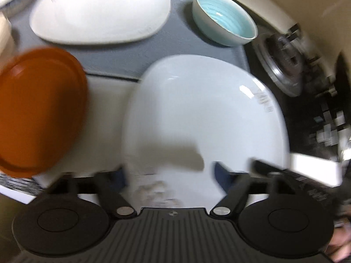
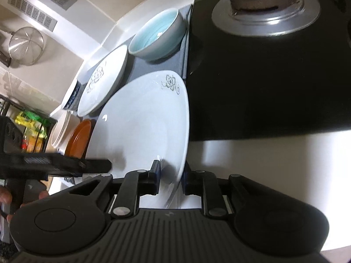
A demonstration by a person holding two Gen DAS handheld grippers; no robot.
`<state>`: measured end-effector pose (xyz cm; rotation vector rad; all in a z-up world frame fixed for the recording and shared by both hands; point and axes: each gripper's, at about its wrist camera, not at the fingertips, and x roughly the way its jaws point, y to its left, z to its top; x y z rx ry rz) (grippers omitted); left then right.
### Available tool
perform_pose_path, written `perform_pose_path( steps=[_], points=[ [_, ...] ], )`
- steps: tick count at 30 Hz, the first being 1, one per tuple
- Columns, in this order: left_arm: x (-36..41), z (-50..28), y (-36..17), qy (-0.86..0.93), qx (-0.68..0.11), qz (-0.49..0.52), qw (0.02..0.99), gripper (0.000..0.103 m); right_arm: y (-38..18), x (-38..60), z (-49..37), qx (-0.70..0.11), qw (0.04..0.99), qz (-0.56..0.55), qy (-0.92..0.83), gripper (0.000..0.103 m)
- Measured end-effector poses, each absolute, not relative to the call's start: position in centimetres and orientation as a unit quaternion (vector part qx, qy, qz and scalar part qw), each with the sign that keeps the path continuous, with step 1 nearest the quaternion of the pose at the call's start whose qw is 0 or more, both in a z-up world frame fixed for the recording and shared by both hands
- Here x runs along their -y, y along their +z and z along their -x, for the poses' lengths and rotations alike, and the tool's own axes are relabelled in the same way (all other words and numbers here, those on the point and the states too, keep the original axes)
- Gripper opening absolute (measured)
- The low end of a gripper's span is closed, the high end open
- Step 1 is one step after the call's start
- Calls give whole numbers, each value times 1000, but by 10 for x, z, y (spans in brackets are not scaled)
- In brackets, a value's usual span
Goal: Organize plates and bowls
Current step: 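Lift the white plate with both grippers toward the other white plate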
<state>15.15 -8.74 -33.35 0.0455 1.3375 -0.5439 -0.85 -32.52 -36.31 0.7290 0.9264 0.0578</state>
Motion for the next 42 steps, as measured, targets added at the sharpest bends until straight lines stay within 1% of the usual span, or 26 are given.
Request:
perform_pose_path(
  steps=[1,2,4,6,10,15,20,23,30,35,42],
  points=[
    [84,-152,-333,-239,-613,-25,753,41,-362,328,11,-432,831,-349,25,19],
    [77,-154,-333,-241,-621,-3,746,38,-360,331,13,-428,831,-354,24,17],
    [63,-158,-332,-243,-631,43,736,29,-355,335,18,-418,833,-362,27,16],
    [62,-156,-323,-240,-624,36,743,25,-349,335,19,-416,835,-359,33,16],
    [66,-148,-304,-234,-606,4,760,25,-344,332,20,-415,834,-363,34,16],
    [58,-151,-290,-225,-606,15,763,25,-341,331,22,-400,828,-392,36,16],
    [52,-165,-281,-230,-606,20,761,25,-332,322,11,-400,829,-389,32,16],
    [42,-177,-279,-232,-609,26,758,25,-322,314,0,-398,839,-369,26,16],
    [13,-212,-271,-232,-615,45,752,25,-305,292,-41,-394,845,-360,20,16],
    [-4,-243,-257,-248,-608,48,753,25,-291,268,-71,-394,855,-337,11,16],
    [-13,-299,-241,-273,-590,50,758,25,-282,246,-112,-382,858,-342,-6,16]
  ],
)
